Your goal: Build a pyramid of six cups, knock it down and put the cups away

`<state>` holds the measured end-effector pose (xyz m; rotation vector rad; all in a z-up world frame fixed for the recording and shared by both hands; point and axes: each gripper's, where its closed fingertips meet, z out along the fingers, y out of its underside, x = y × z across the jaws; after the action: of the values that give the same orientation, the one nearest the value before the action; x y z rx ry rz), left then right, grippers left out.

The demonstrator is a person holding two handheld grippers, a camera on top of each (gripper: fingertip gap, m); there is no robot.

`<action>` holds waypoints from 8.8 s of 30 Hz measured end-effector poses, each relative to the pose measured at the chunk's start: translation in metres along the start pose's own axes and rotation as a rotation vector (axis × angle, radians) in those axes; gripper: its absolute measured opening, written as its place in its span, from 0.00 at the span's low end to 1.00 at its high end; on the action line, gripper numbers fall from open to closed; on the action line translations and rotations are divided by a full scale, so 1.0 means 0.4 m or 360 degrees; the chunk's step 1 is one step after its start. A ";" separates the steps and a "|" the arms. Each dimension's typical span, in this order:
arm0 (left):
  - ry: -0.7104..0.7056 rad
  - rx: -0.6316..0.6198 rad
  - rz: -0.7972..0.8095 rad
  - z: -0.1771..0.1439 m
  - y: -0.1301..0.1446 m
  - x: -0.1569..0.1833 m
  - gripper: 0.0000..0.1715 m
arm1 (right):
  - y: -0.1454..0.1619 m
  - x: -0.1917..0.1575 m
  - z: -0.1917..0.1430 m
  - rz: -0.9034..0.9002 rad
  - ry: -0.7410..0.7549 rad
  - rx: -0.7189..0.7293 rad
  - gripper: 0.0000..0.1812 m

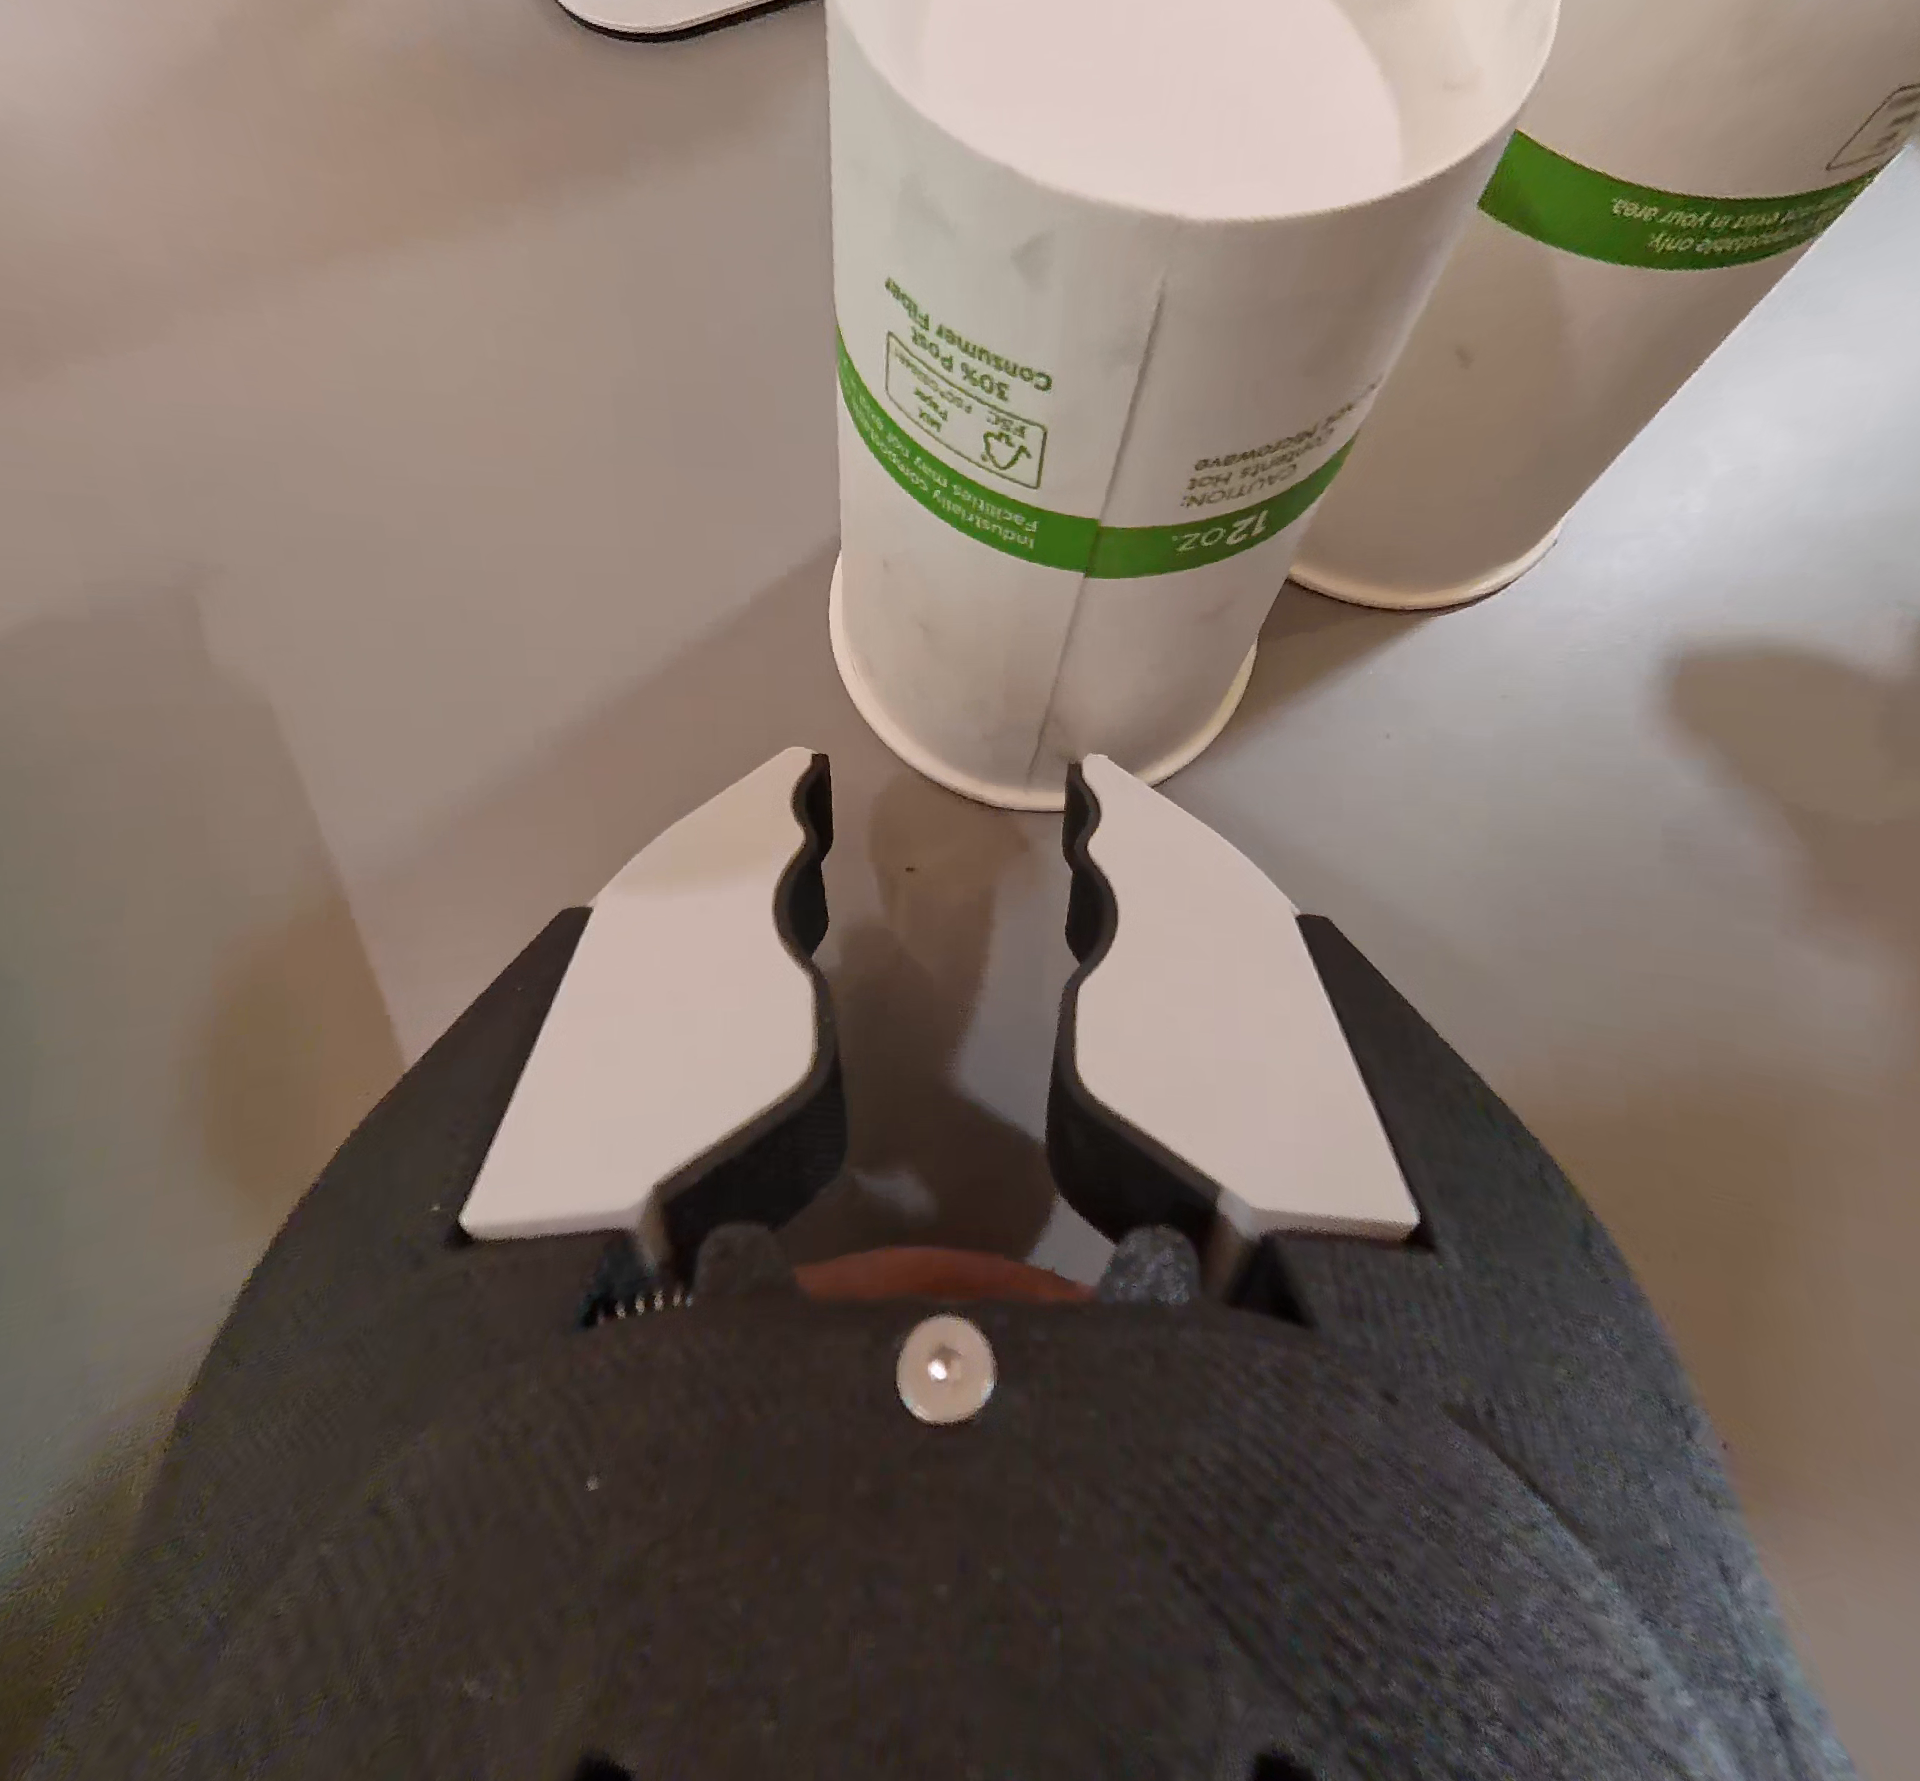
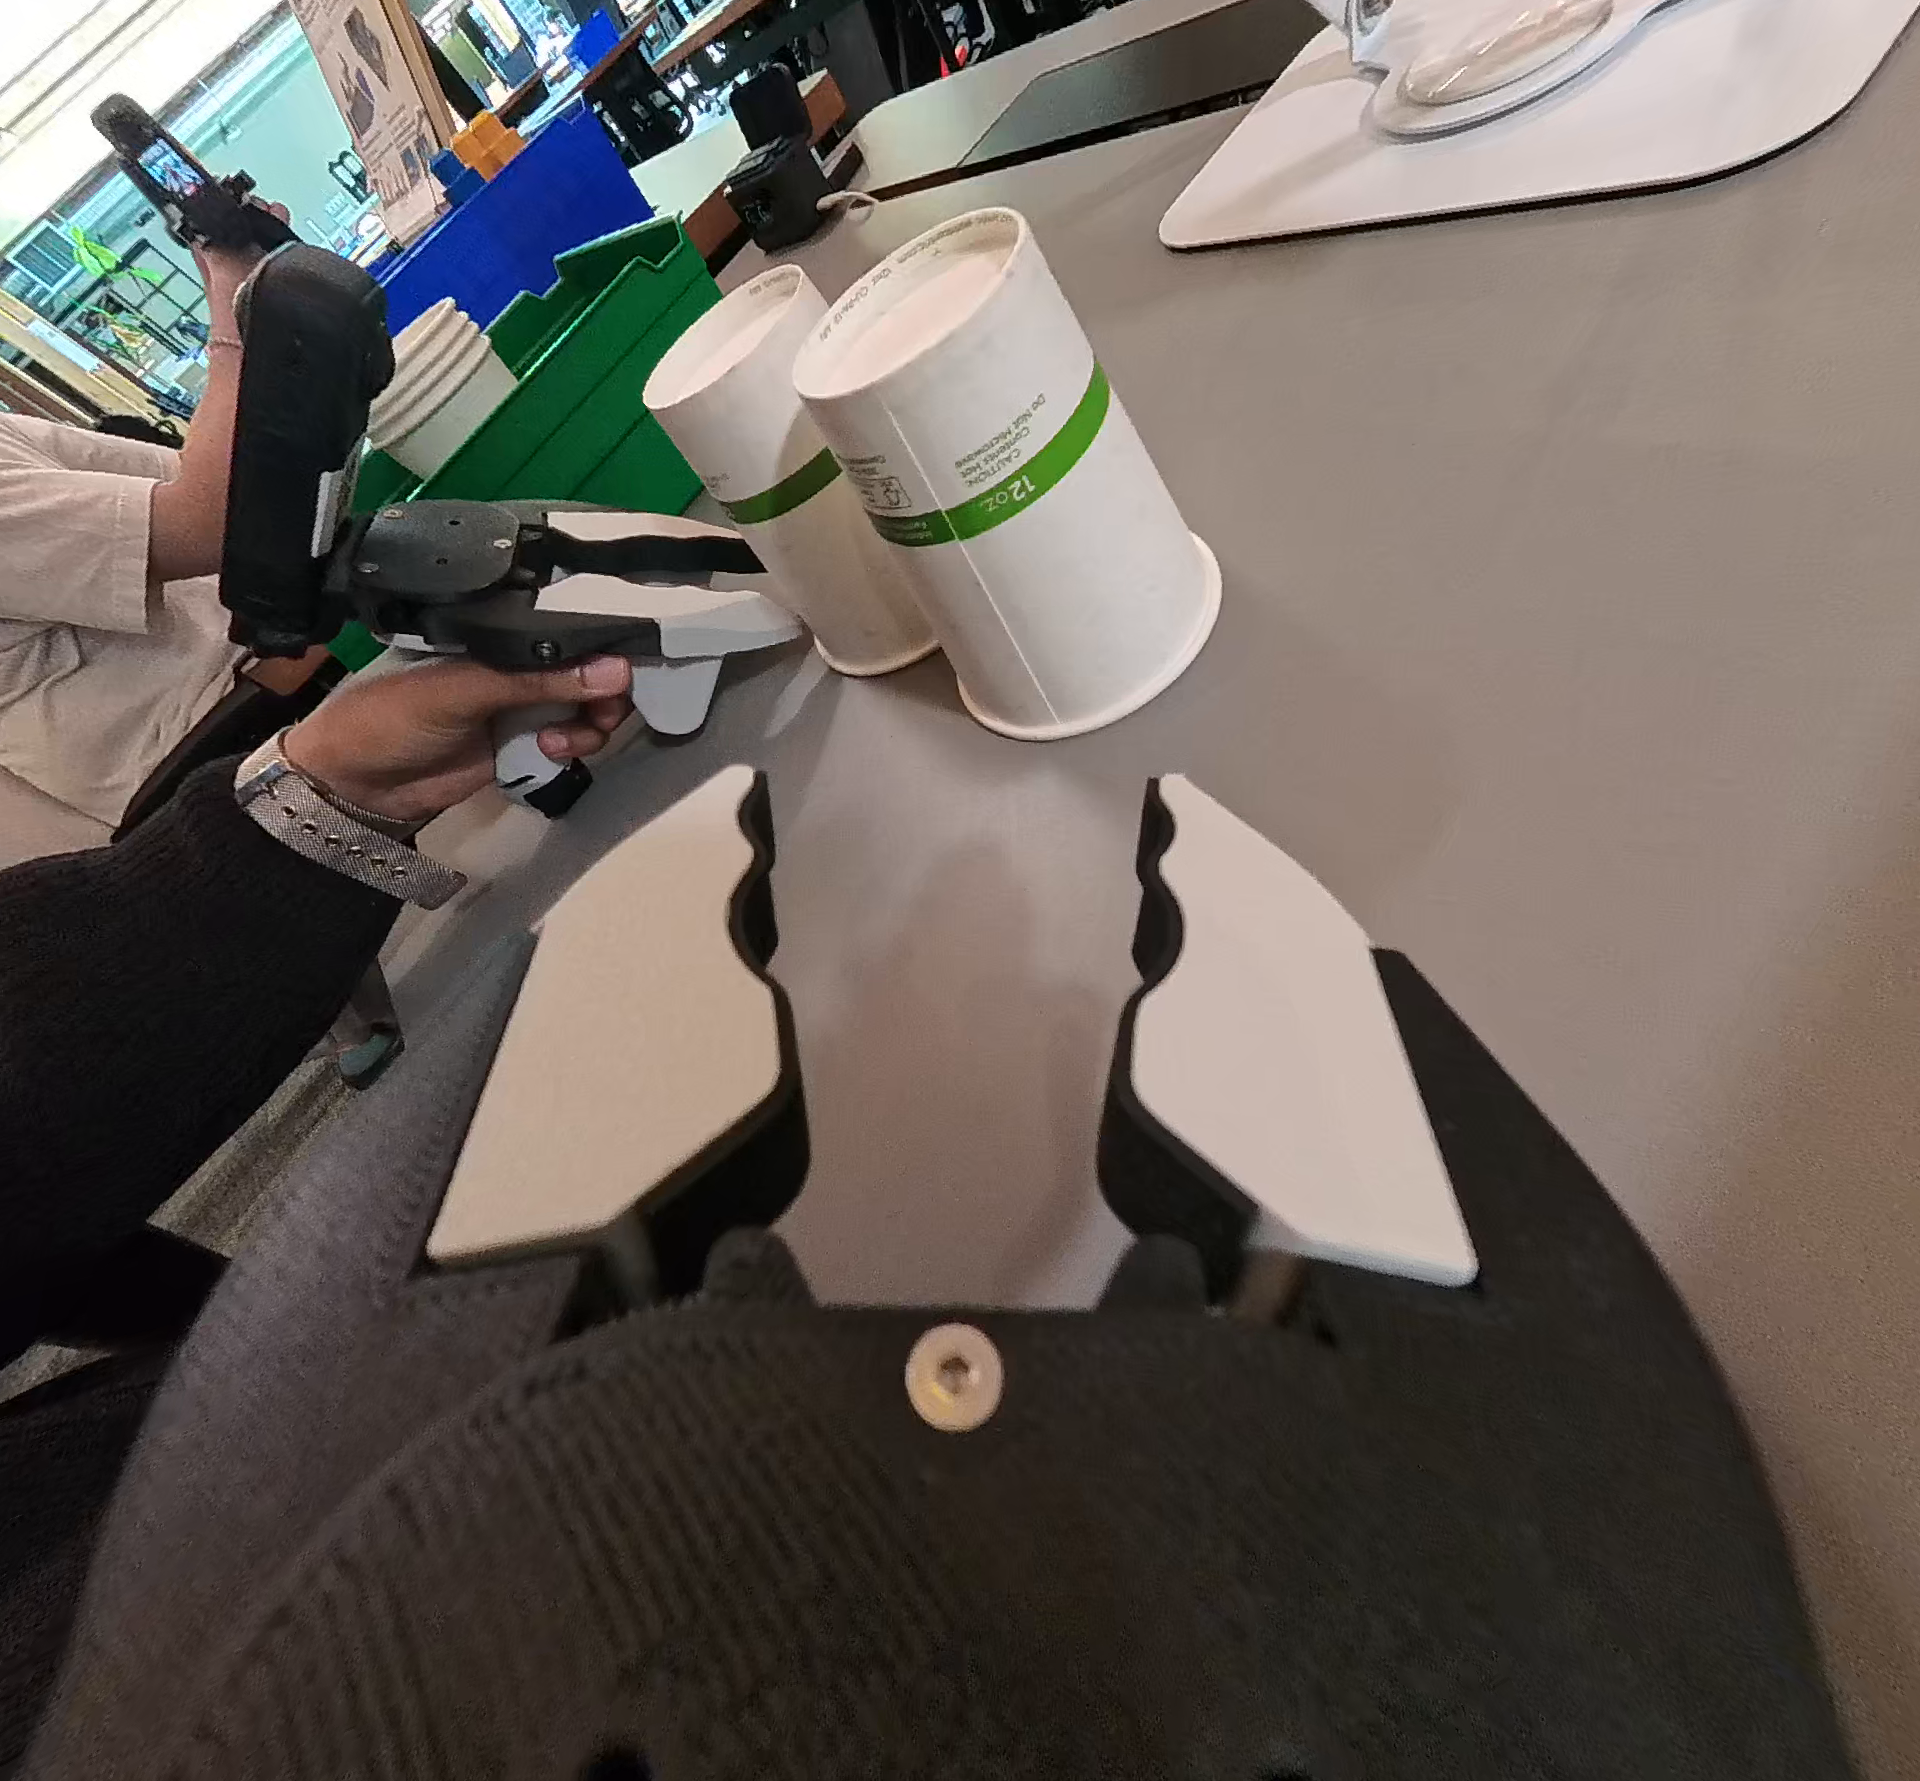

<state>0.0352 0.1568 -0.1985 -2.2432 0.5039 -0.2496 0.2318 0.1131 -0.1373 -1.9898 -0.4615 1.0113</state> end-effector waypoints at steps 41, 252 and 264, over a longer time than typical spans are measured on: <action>-0.0549 0.0724 0.0000 -0.570 -0.116 -0.408 0.17 | 0.016 -0.084 0.091 0.0069 -0.0264 -0.0097 0.35; -0.0172 0.0667 -0.0102 -0.113 -0.106 0.091 0.22 | -0.194 0.151 0.030 -0.0621 0.0444 0.0414 0.49; -0.0213 0.0616 -0.0533 -0.114 -0.063 -0.069 0.22 | -0.169 0.170 0.114 -0.0646 0.0346 0.0221 0.49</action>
<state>0.0019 0.1527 -0.1500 -1.9353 0.0002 -0.3338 0.2400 0.2188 -0.1305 -1.7623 -0.6252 0.5527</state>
